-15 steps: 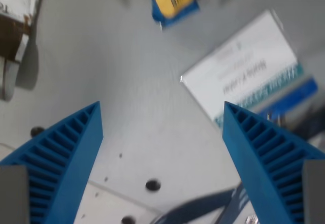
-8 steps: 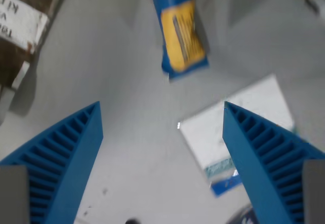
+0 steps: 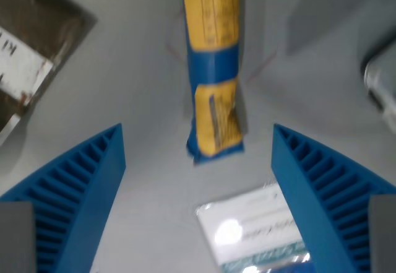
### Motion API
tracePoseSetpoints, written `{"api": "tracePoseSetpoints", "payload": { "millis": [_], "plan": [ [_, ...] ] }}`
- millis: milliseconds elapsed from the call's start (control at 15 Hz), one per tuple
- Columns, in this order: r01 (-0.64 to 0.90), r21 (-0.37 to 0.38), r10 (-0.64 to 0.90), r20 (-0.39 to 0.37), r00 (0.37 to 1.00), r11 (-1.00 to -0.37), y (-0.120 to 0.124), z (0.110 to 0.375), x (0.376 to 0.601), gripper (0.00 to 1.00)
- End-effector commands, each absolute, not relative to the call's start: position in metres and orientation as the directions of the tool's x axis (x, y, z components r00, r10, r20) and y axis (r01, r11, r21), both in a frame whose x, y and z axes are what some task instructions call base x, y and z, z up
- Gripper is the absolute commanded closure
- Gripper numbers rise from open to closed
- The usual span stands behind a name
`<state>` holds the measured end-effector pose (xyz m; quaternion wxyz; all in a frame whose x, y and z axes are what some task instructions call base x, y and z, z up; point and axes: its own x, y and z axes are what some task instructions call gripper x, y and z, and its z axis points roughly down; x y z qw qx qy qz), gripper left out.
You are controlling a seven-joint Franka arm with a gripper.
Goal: Move above the blue bag
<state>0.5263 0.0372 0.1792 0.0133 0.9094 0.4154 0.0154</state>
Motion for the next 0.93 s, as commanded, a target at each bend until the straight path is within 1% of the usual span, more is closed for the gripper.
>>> {"api": "tracePoseSetpoints", "payload": {
  "millis": [67,467,933],
  "plan": [
    [0.861,-0.013,0.857,0.083,0.508,-0.509,0.041,0.175,0.539,0.00],
    [0.855,-0.014,0.851,0.081,0.518,-0.519,0.046,0.167,0.551,0.00],
    [0.835,-0.020,0.832,0.077,0.550,-0.550,0.047,0.164,0.556,0.00]
  ]
}}
